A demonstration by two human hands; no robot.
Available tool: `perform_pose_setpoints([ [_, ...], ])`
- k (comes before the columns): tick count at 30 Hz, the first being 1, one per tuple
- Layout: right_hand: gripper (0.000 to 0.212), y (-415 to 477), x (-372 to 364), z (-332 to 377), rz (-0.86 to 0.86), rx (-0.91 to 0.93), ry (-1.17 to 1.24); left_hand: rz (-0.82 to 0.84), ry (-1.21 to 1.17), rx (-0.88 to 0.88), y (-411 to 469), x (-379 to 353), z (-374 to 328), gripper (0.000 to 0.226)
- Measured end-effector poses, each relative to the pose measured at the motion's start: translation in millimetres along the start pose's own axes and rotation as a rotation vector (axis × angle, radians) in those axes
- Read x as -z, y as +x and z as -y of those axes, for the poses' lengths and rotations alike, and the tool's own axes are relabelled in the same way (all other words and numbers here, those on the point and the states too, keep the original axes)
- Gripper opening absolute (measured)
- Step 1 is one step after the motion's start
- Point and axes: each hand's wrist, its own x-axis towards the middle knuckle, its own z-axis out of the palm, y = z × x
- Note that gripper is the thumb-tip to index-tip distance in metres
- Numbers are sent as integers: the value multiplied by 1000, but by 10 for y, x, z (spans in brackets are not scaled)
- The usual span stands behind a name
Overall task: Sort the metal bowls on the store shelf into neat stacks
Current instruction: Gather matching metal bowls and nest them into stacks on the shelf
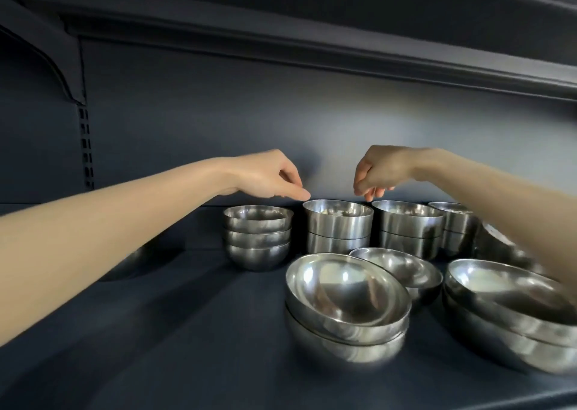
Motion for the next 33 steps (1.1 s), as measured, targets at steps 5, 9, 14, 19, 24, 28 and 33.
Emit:
perform_pose_setpoints([
  [5, 28, -111, -12, -409, 84, 11, -13, 128, 13, 23, 170, -289, -327, 30],
  [9, 22, -135, -60, -766, 143, 64, 25, 248, 54, 101, 328, -496, -551, 34],
  [14, 15, -126, -186, -1052, 260, 148, 35, 325, 84, 207, 408, -676, -703, 23],
  [19, 18, -53, -309, -1168, 345, 211, 58, 350, 115, 322, 488, -780, -768, 22],
  [24, 11, 86, -418, -1185, 428, 253, 70, 414, 128, 403, 543, -881, -719, 24],
  [28, 12, 156, -499, -1154, 499, 246, 44, 411, 138, 389, 563, -958, -660, 22],
  [33, 18, 208, -544, -1104, 524, 225, 27, 394, 115, 384, 593, -992, -616, 20],
])
